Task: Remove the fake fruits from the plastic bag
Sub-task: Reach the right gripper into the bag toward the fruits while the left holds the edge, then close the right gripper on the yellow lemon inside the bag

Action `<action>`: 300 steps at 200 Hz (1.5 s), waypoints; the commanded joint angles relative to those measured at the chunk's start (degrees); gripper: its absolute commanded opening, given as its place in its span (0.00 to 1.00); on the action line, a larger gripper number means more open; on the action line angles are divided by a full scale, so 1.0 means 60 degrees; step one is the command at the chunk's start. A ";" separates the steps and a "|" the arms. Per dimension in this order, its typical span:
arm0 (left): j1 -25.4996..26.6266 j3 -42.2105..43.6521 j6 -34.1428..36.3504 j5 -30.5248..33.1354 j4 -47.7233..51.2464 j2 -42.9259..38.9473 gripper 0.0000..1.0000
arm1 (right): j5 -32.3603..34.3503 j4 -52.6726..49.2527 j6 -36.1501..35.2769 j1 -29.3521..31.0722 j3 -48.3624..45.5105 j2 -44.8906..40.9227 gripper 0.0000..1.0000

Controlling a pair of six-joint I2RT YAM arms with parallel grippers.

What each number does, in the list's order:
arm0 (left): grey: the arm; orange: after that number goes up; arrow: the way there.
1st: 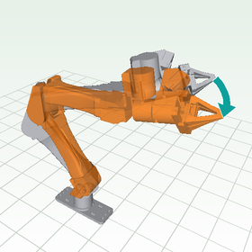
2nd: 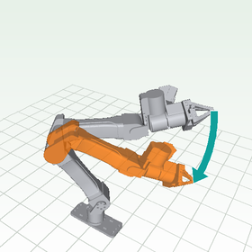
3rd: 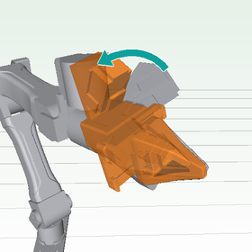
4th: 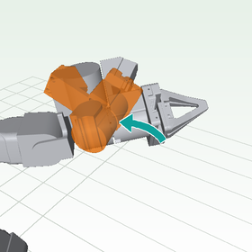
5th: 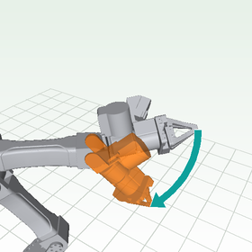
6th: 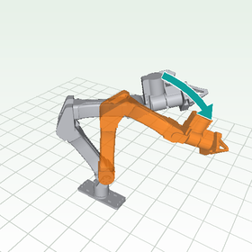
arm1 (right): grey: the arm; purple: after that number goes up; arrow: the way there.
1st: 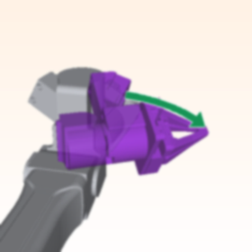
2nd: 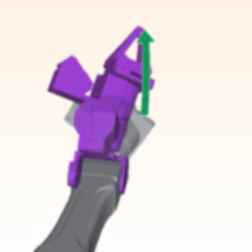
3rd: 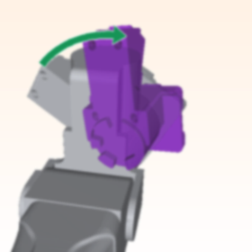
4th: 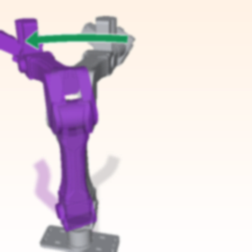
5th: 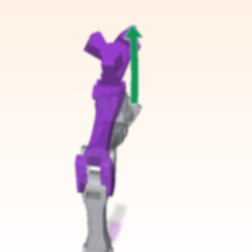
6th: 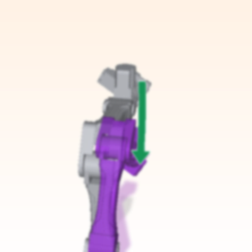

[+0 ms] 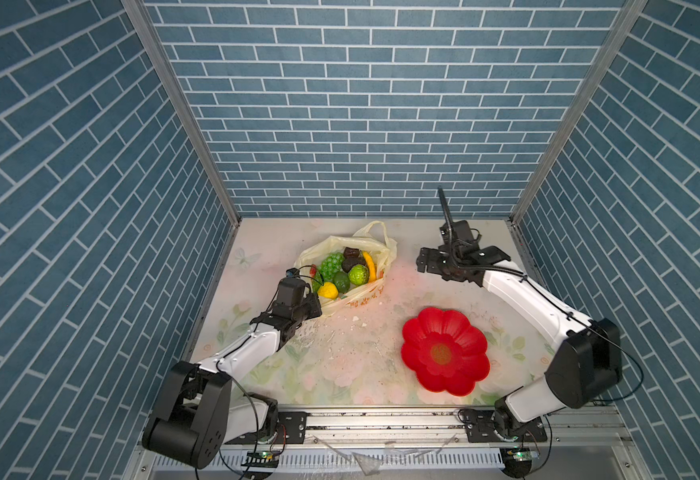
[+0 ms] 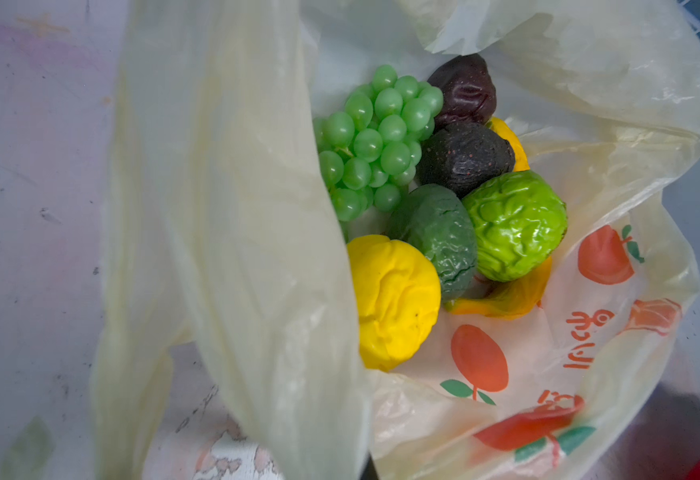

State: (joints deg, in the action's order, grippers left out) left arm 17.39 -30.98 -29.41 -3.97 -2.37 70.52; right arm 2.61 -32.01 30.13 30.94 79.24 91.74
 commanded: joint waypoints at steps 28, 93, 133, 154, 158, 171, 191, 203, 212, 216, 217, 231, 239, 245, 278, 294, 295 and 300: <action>0.0396 0.0357 -0.0111 0.0105 0.0403 -0.0114 0.01 | -0.1036 0.0553 -0.1078 0.1619 0.2218 0.2495 0.87; 0.0419 0.0623 -0.0488 -0.0508 -0.0147 0.0441 0.01 | -0.1351 0.0786 -0.0964 0.2766 0.3217 0.4762 0.70; 0.0445 0.0967 -0.0690 -0.0503 -0.0379 0.0476 0.01 | -0.1333 0.0858 -0.0816 0.2966 0.2515 0.4817 0.55; 0.0457 0.1120 -0.0755 -0.0642 -0.0779 0.0674 0.02 | -0.1329 0.0999 -0.0637 0.2959 0.1896 0.4600 0.51; 0.0457 0.1127 -0.0763 -0.0643 -0.0812 0.0715 0.01 | -0.1342 0.1022 -0.0594 0.2967 0.1805 0.4564 0.50; 0.0450 0.1142 -0.0781 -0.0606 -0.0982 0.0819 0.01 | -0.1379 0.1050 -0.0380 0.2974 0.1532 0.4486 0.48; 0.0457 0.1177 -0.0665 -0.0489 -0.1179 0.0852 0.01 | -0.1461 0.1186 -0.0054 0.3029 0.1261 0.4401 0.46; 0.0456 0.1188 -0.0608 -0.0384 -0.1136 0.0757 0.01 | -0.1461 0.1283 0.0049 0.3076 0.1178 0.4303 0.46; 0.0455 0.1234 -0.0593 -0.0294 -0.1114 0.0639 0.01 | -0.1447 0.1303 0.0114 0.3103 0.1186 0.4204 0.46; 0.0457 0.1260 -0.0606 -0.0244 -0.1101 0.0581 0.01 | -0.1446 0.1306 0.0152 0.3105 0.1212 0.4147 0.46; 0.0449 0.1263 -0.0606 -0.0231 -0.1100 0.0574 0.01 | -0.1439 0.1306 0.0158 0.3105 0.1217 0.4140 0.46; 0.0449 0.1413 -0.0608 -0.0048 -0.1117 0.0397 0.01 | -0.1390 0.1234 0.0247 0.3128 0.1428 0.3968 0.46; 0.0451 0.1507 -0.0660 0.0016 -0.1190 0.0319 0.01 | -0.1395 0.1121 0.0317 0.3146 0.1638 0.3928 0.47; 0.0446 0.1557 -0.0659 0.0056 -0.1258 0.0304 0.01 | -0.1436 0.0989 0.0388 0.3176 0.1819 0.3939 0.48; 0.0457 0.1716 -0.0908 0.0111 -0.1482 0.0609 0.01 | -0.1720 0.0995 0.1529 0.3383 0.2581 0.4230 0.54; 0.0456 0.1741 -0.0962 0.0072 -0.1582 0.0587 0.01 | -0.1679 0.1297 0.2060 0.3620 0.2784 0.4426 0.54; 0.0456 0.1738 -0.0960 0.0073 -0.1582 0.0584 0.01 | -0.1658 0.1302 0.2079 0.3641 0.2808 0.4441 0.54; 0.0455 0.1735 -0.0958 0.0088 -0.1562 0.0549 0.01 | -0.1549 0.1281 0.2079 0.3757 0.2968 0.4517 0.55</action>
State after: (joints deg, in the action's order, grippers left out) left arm 19.79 -21.39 -34.37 -4.21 -10.46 73.73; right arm -6.68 -24.93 36.23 50.85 93.49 118.15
